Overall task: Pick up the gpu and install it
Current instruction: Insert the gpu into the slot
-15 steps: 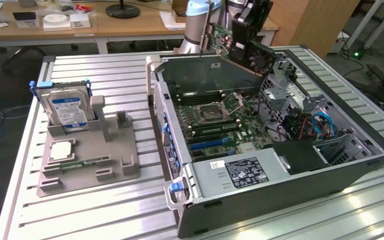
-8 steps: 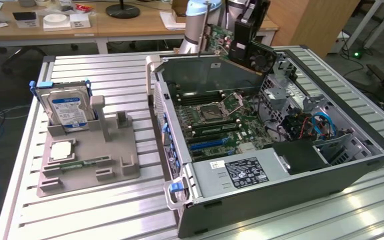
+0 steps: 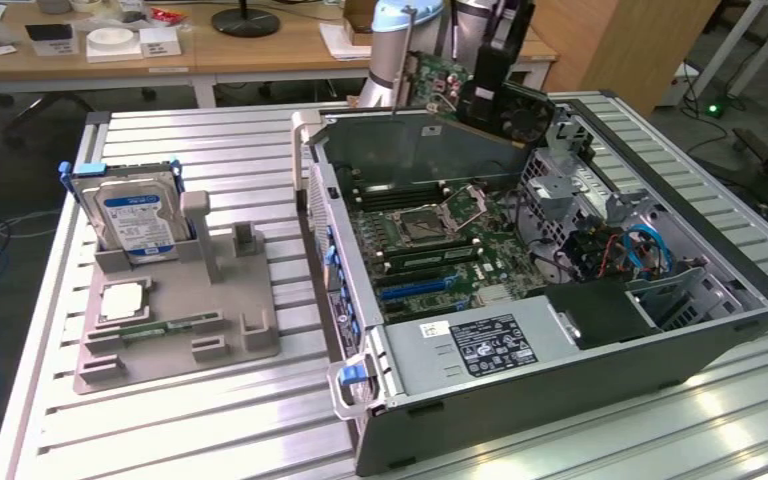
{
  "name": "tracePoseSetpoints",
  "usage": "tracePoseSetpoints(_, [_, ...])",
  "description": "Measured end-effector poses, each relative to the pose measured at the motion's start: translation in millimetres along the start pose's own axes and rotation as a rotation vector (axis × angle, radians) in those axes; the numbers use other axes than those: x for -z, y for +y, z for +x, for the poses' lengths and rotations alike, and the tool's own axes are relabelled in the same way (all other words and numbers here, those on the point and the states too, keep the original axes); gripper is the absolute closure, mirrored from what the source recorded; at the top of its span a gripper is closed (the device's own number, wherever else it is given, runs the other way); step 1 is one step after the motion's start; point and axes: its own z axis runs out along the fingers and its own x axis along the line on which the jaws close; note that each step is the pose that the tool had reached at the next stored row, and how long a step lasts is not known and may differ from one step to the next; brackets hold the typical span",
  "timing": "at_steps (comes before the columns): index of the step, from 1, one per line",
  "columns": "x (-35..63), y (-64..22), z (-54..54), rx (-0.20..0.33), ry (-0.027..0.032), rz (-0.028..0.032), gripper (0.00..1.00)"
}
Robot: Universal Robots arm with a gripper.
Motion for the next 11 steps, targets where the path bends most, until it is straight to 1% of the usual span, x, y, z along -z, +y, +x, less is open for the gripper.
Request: tracePoseSetpoints(11, [-0.3,0.0,0.0,0.183,0.0034,-0.0043,0.73])
